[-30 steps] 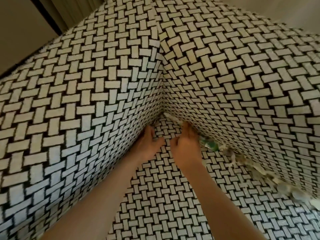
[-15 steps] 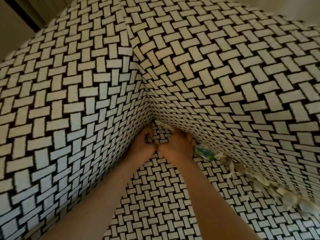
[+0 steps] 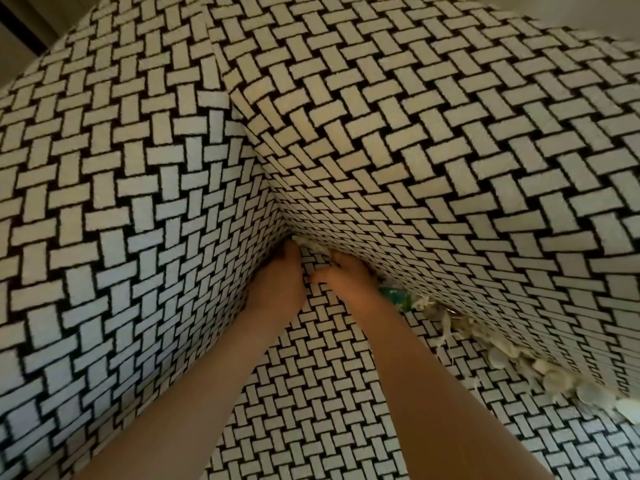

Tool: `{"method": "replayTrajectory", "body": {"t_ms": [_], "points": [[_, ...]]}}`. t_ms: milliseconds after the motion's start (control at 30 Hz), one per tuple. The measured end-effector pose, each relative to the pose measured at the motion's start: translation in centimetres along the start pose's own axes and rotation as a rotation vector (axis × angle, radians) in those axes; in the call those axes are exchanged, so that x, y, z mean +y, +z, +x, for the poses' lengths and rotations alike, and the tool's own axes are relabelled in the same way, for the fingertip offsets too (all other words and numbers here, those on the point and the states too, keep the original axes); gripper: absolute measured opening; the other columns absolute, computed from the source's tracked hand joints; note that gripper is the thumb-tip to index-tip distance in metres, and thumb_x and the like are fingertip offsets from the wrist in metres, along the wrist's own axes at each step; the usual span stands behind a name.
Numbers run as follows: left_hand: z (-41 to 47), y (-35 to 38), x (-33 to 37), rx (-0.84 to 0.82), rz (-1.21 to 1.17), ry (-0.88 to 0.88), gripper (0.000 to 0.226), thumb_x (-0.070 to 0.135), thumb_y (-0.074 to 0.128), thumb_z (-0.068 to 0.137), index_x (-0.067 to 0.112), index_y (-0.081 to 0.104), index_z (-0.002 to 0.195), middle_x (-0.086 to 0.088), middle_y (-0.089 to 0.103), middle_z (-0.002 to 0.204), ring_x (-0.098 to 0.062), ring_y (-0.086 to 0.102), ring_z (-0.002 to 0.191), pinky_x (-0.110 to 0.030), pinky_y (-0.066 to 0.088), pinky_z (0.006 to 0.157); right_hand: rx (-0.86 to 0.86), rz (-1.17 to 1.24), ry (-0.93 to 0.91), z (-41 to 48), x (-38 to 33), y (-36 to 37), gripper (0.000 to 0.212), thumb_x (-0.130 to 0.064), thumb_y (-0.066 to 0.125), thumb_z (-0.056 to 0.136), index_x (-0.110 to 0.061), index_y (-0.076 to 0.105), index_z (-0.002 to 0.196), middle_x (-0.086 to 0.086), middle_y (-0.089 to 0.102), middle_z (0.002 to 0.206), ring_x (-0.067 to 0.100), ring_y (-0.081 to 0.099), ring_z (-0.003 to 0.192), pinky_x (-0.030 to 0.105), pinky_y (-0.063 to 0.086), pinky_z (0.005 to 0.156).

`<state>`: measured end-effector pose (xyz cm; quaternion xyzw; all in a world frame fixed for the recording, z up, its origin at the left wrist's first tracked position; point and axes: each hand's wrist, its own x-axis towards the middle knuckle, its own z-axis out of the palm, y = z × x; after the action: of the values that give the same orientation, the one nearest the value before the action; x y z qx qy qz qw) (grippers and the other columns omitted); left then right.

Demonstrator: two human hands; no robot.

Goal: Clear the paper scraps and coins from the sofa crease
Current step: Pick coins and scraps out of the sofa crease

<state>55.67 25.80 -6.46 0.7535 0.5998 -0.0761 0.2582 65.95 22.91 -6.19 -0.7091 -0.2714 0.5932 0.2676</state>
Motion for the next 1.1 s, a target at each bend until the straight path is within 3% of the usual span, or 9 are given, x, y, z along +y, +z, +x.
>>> {"method": "replayTrajectory", "body": {"t_ms": [333,433,600,733,800,900,1033,1100], "points": [[-0.5,0.0,0.4,0.114,-0.107,0.07,0.043,0.009,0.05,0.089,0.007,0.035,0.129,-0.013,0.06,0.102,-0.026,0.059,0.085,-0.029,0.043,0.063,0.096,0.04,-0.089,0.0,0.6,0.9,0.056,-0.016,0.054,0.081,-0.02,0.046,0.137,-0.001,0.045,0.141,0.02,0.037,0.131,0.038,0.028,0.113],[0.0,0.2,1.4,0.117,-0.204,0.095,0.043,0.013,0.054,0.088,0.004,0.036,0.126,-0.015,0.06,0.106,-0.025,0.059,0.088,-0.028,0.044,0.066,0.081,0.061,-0.08,0.1,0.7,0.7,0.047,-0.013,0.051,0.085,-0.019,0.052,0.131,0.003,0.05,0.136,0.021,0.042,0.127,0.038,0.031,0.111],[0.9,-0.7,2.4,0.016,-0.535,-0.091,0.056,0.015,0.054,0.088,0.01,0.028,0.137,-0.006,0.05,0.131,-0.019,0.049,0.112,-0.022,0.036,0.083,0.022,0.112,-0.075,0.2,0.2,-0.4,0.04,-0.01,0.048,0.092,-0.013,0.051,0.133,0.005,0.048,0.138,0.022,0.041,0.129,0.027,0.029,0.11],[1.1,-0.8,2.6,0.04,-0.667,-0.173,0.056,0.026,0.056,0.088,0.013,0.032,0.137,-0.001,0.05,0.132,-0.01,0.045,0.103,-0.019,0.032,0.083,0.002,0.103,-0.051,0.2,0.1,-0.5,0.04,-0.005,0.048,0.091,-0.012,0.053,0.13,0.008,0.049,0.137,0.022,0.043,0.127,0.031,0.03,0.112],[1.2,-0.2,2.8,0.127,-0.647,-0.165,0.049,0.024,0.057,0.088,0.009,0.038,0.131,-0.004,0.055,0.127,-0.01,0.047,0.099,-0.019,0.034,0.079,0.049,0.103,-0.098,0.1,0.5,-0.2,0.037,0.002,0.044,0.086,-0.006,0.063,0.116,0.011,0.059,0.124,0.026,0.05,0.119,0.035,0.037,0.107],[1.5,1.0,2.8,0.28,-0.59,-0.172,0.041,0.02,0.057,0.089,0.005,0.043,0.124,-0.008,0.06,0.12,-0.021,0.057,0.104,-0.021,0.035,0.073,0.236,-0.089,-0.183,0.1,1.4,0.6,0.021,-0.003,0.041,0.086,-0.002,0.061,0.087,0.013,0.062,0.097,0.027,0.055,0.098,0.032,0.042,0.093],[1.5,1.8,2.6,0.371,-0.584,-0.112,0.038,0.018,0.056,0.09,0.005,0.045,0.124,-0.009,0.062,0.117,-0.022,0.058,0.103,-0.021,0.036,0.073,0.383,-0.447,-0.326,0.0,2.4,1.2,0.032,-0.012,0.039,0.094,-0.002,0.057,0.118,0.018,0.06,0.117,0.03,0.054,0.11,0.035,0.043,0.095],[1.2,1.8,2.3,0.376,-0.641,-0.085,0.031,0.017,0.057,0.09,0.005,0.048,0.118,-0.004,0.062,0.106,-0.016,0.056,0.093,-0.02,0.038,0.071,0.487,-0.499,-0.419,-0.5,2.9,1.5,0.041,-0.014,0.033,0.092,0.001,0.058,0.12,0.02,0.063,0.116,0.033,0.058,0.11,0.038,0.048,0.093]]}}
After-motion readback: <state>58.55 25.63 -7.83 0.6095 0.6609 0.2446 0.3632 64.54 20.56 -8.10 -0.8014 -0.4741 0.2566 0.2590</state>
